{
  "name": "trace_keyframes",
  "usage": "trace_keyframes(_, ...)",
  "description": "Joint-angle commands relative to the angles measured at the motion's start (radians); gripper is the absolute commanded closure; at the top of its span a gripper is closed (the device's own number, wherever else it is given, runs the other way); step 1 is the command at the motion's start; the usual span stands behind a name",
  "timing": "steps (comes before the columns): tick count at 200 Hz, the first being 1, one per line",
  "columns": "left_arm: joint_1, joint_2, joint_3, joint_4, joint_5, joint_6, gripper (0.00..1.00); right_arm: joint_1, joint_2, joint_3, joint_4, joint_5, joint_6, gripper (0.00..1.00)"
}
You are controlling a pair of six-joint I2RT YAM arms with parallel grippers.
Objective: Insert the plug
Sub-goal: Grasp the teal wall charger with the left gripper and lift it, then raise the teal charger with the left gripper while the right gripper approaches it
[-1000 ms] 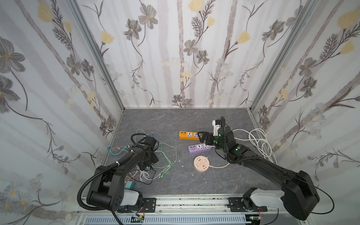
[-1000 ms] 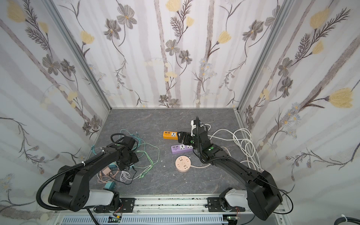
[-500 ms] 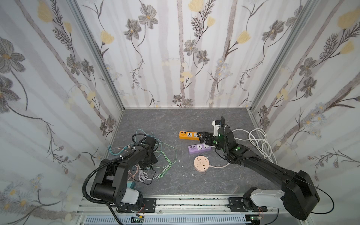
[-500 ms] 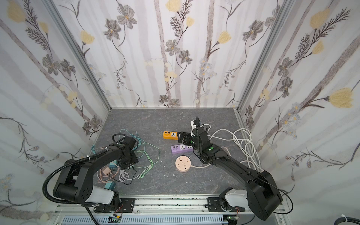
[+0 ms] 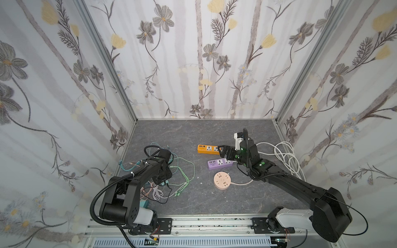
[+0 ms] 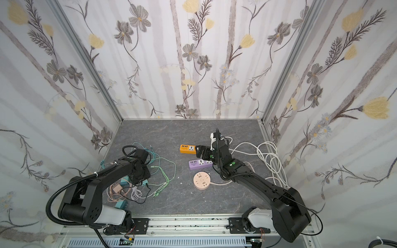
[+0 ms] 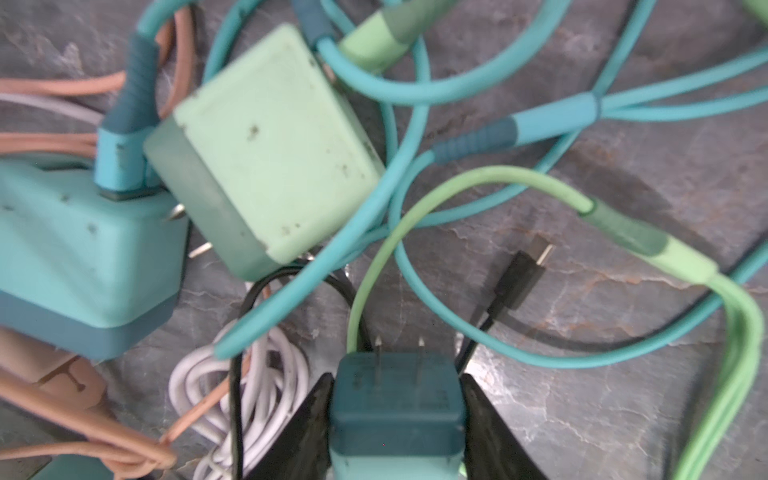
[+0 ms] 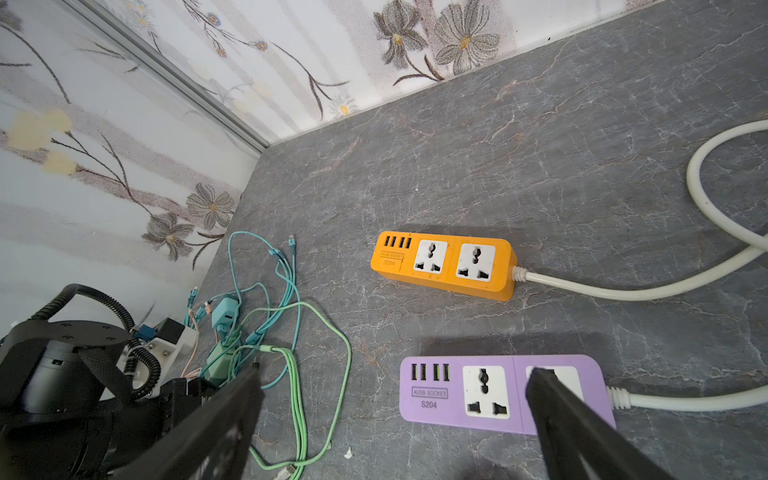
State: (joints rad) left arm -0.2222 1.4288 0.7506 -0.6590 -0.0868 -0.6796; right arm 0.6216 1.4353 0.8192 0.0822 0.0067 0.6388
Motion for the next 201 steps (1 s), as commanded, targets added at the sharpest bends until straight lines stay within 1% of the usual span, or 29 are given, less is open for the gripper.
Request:
trace_keyframes(1, 0.000, -0.038, 0.004, -0.013, -0.041, 0.008, 0.62, 0.002, 0.008, 0.000, 0.012, -0.002, 0.002, 0.01)
trace_keyframes(24, -0.004, -0.102, 0.006, -0.023, -0.031, 0.019, 0.78, 0.001, 0.009, 0.001, 0.023, -0.007, -0.006, 0.01)
trace_keyframes(47, -0.022, -0.165, 0.078, -0.063, 0.028, 0.011, 0.88, 0.001, 0.007, -0.001, 0.048, -0.027, -0.029, 0.01)
trace_keyframes(52, -0.028, -0.165, 0.107, -0.078, 0.044, 0.010, 0.94, 0.002, 0.007, -0.003, 0.061, -0.040, -0.038, 0.01)
trace_keyframes(57, -0.034, -0.194, 0.144, -0.094, 0.056, 0.007, 1.00, 0.001, 0.007, -0.007, 0.076, -0.057, -0.049, 0.01)
trace_keyframes(82, -0.076, -0.217, 0.373, -0.171, 0.064, 0.015, 1.00, 0.004, 0.021, -0.009, 0.147, -0.130, -0.079, 0.01)
trace_keyframes(100, -0.092, -0.219, 0.487, -0.142, 0.069, 0.021, 1.00, 0.013, 0.037, -0.014, 0.209, -0.165, -0.100, 0.01)
trace_keyframes(111, -0.092, -0.213, 0.531, -0.086, 0.108, 0.007, 1.00, 0.019, 0.048, -0.017, 0.258, -0.192, -0.118, 0.01)
trace_keyframes(131, -0.102, -0.181, 0.608, 0.031, 0.191, -0.035, 1.00, 0.038, 0.076, -0.013, 0.346, -0.264, -0.187, 0.01)
trace_keyframes(141, -0.112, -0.173, 0.654, 0.072, 0.218, -0.043, 1.00, 0.052, 0.089, -0.011, 0.385, -0.291, -0.227, 0.01)
trace_keyframes(146, -0.118, -0.145, 0.680, 0.087, 0.226, -0.040, 1.00, 0.058, 0.097, -0.012, 0.407, -0.303, -0.245, 0.01)
trace_keyframes(170, -0.141, -0.106, 0.794, 0.112, 0.209, -0.006, 1.00, 0.092, 0.137, -0.015, 0.493, -0.375, -0.330, 0.01)
trace_keyframes(185, -0.142, -0.094, 0.823, 0.119, 0.201, 0.001, 1.00, 0.113, 0.163, -0.016, 0.549, -0.401, -0.364, 0.01)
trace_keyframes(189, -0.141, -0.092, 0.828, 0.124, 0.201, 0.002, 1.00, 0.117, 0.198, -0.014, 0.565, -0.404, -0.369, 0.01)
trace_keyframes(201, -0.141, -0.089, 0.834, 0.134, 0.203, 0.000, 1.00, 0.135, 0.240, -0.009, 0.615, -0.412, -0.383, 0.01)
